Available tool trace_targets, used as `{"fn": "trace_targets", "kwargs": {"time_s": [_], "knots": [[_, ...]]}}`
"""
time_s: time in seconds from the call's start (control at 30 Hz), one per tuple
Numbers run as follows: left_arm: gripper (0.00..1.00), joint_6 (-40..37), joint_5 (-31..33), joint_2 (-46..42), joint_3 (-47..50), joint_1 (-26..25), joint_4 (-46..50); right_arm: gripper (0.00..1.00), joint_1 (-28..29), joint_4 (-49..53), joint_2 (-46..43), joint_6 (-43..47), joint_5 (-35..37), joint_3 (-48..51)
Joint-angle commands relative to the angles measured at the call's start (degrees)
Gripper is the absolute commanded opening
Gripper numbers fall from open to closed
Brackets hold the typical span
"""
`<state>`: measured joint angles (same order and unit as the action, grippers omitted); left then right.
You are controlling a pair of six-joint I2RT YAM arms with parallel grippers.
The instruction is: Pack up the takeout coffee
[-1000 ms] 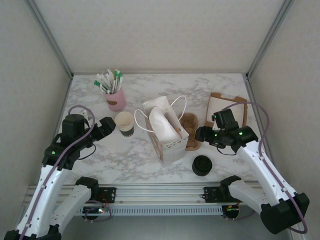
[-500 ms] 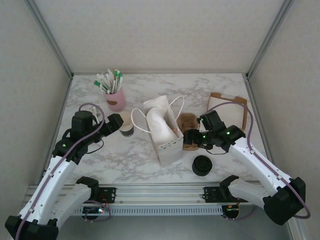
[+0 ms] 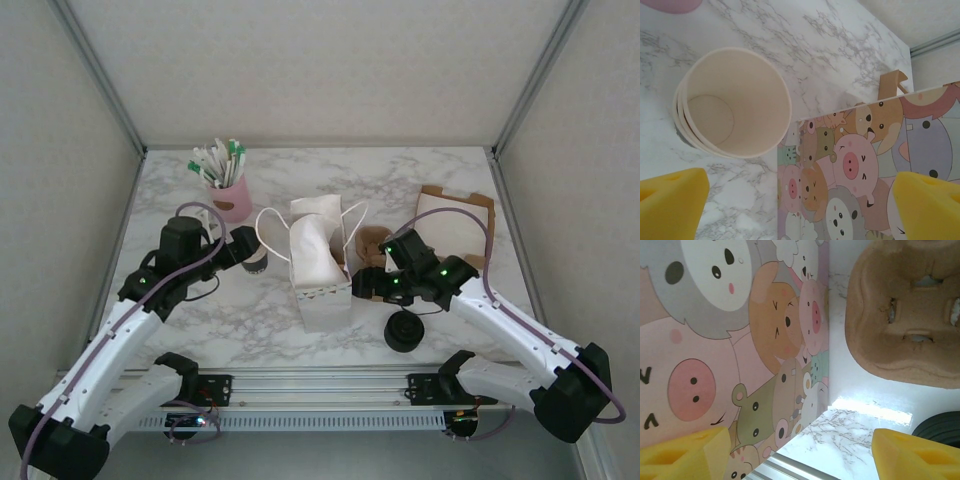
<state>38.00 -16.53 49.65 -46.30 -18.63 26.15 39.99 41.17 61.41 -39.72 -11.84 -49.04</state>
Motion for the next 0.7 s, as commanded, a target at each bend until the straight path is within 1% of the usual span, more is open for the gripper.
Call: {"fn": "trace_targets", "kwargs": {"time_s": [0.0, 0.17, 0.3, 0.47, 0.57, 0.67], "knots": [[0.95, 0.76, 3.78, -0.80, -0.19, -1.06, -2.84, 0.77, 0.45, 1.64, -1.00, 0.08, 4.13, -0.01], [0.98, -0.57, 8.34, -1.77, -1.00, -1.21, -2.82, 0.85, 0.11, 5.62, -5.06, 2.15, 11.98, -2.18], [0.99, -2.67, 13.08, -1.72, -3.02, -1.21, -1.37, 0.98, -0.38, 8.09, -8.67, 4.46, 18.62, -4.32], [1.00, -4.71, 20.46, -2.51, -4.10, -1.16, -0.97, 0.99, -1.25, 9.81, -12.57, 7.36, 28.99, -6.50], [1.00, -5.06, 27.08, -3.52, -3.42, -1.14, -1.55, 0.99, -1.73, 7.96, -14.76, 9.46, 36.06, -6.11], [1.00, -4.09, 35.53, -4.86, -1.61, -1.08, -2.61, 0.99, -2.28, 3.84, -16.24, 12.49, 43.97, -4.23]]}}
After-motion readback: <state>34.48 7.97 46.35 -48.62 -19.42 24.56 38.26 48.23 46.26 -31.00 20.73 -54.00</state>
